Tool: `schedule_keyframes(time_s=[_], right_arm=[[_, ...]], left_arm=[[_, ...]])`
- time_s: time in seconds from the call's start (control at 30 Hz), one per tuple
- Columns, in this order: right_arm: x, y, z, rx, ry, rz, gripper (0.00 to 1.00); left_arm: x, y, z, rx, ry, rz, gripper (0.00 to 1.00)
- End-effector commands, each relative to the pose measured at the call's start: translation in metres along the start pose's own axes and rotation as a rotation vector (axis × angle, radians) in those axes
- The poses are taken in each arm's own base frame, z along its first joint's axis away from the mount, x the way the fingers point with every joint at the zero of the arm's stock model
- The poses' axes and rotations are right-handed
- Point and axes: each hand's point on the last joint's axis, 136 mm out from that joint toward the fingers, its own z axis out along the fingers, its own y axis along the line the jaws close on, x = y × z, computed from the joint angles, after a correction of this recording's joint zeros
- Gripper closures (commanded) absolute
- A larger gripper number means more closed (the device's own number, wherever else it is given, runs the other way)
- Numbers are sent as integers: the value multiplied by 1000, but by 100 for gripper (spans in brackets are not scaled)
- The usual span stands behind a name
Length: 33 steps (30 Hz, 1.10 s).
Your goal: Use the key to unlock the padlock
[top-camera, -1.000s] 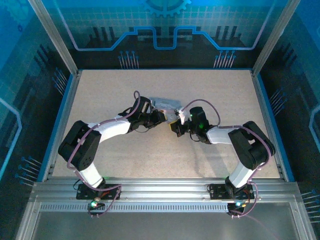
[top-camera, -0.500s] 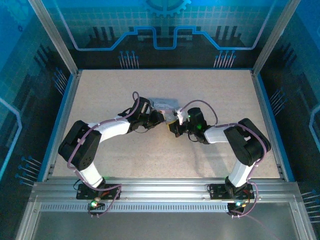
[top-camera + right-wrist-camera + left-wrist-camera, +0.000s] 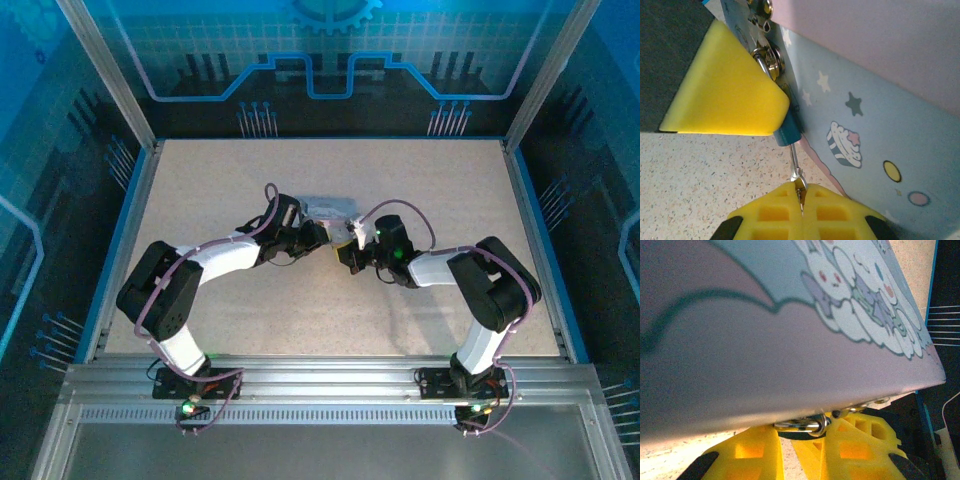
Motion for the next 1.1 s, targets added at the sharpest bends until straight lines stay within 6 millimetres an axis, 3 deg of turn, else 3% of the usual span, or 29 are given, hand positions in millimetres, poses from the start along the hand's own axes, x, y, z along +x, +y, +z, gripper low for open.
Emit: schedule_keyframes(time_s=[0.0,0.33,0.73,1.07], right_arm=[[-47,-10,-1,69,-149,-24,100],[-62,-15,-14,83,-185,-37,100],[-40,-6,9,55,-128,-22,100],[-54,-2,5,58,-156,-43,100]], left_arm=[[49,-31,-1,139,208,37,83],[50,-29,-1,135,209,34,83],[48,-33,-2,145,207,36,83],[49,-31,0,139,212,31,83]])
